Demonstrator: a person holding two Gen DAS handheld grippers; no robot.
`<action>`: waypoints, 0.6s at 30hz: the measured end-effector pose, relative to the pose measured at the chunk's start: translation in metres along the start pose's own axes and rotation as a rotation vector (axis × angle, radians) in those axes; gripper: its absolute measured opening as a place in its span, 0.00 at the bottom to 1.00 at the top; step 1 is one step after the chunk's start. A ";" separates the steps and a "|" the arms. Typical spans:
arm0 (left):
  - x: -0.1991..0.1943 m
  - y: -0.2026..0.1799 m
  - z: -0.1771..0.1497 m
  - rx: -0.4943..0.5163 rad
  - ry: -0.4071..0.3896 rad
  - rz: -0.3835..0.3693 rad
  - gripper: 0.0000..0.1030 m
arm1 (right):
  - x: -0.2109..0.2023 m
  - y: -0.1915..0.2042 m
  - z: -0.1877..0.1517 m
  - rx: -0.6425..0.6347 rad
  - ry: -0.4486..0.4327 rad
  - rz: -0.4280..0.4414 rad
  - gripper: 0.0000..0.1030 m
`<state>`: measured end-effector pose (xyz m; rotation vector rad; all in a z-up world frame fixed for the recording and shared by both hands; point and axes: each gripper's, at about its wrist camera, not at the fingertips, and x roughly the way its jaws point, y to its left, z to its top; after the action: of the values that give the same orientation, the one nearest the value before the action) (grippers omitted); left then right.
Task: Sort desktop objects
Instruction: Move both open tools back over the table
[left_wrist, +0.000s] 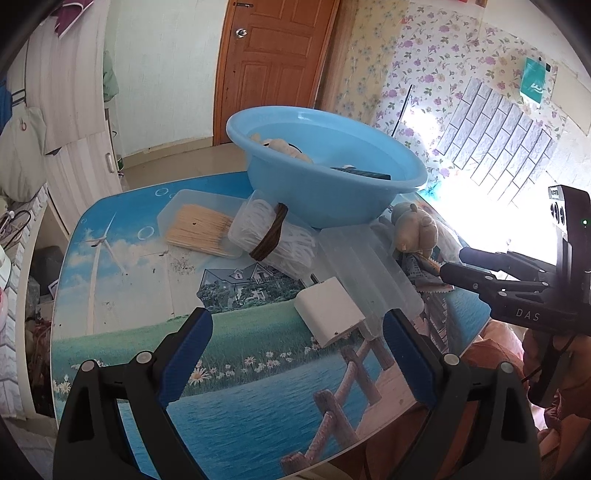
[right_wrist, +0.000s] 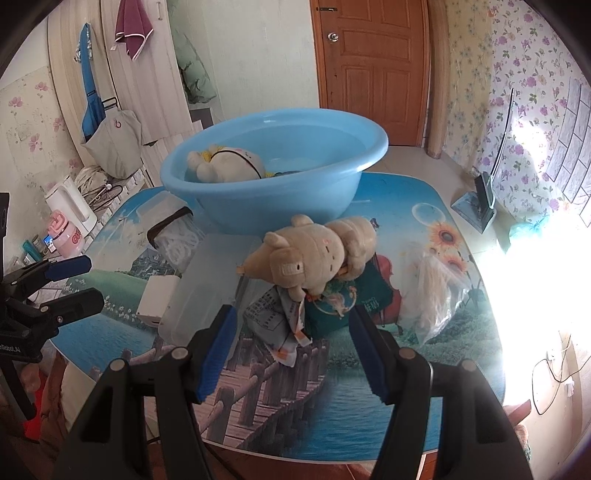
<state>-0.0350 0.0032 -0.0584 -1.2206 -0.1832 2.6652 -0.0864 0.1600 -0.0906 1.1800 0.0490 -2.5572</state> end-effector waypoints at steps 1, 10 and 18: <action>0.001 0.000 -0.001 -0.001 0.002 -0.001 0.91 | 0.001 0.000 -0.001 0.002 0.002 0.001 0.61; 0.009 -0.001 -0.003 -0.011 0.022 -0.017 0.91 | 0.003 -0.007 -0.004 0.020 0.007 0.007 0.61; 0.025 -0.009 -0.003 -0.004 0.046 -0.031 0.91 | 0.008 -0.017 -0.008 0.046 0.018 0.008 0.61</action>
<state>-0.0475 0.0176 -0.0767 -1.2680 -0.1988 2.6090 -0.0908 0.1757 -0.1035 1.2173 -0.0100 -2.5535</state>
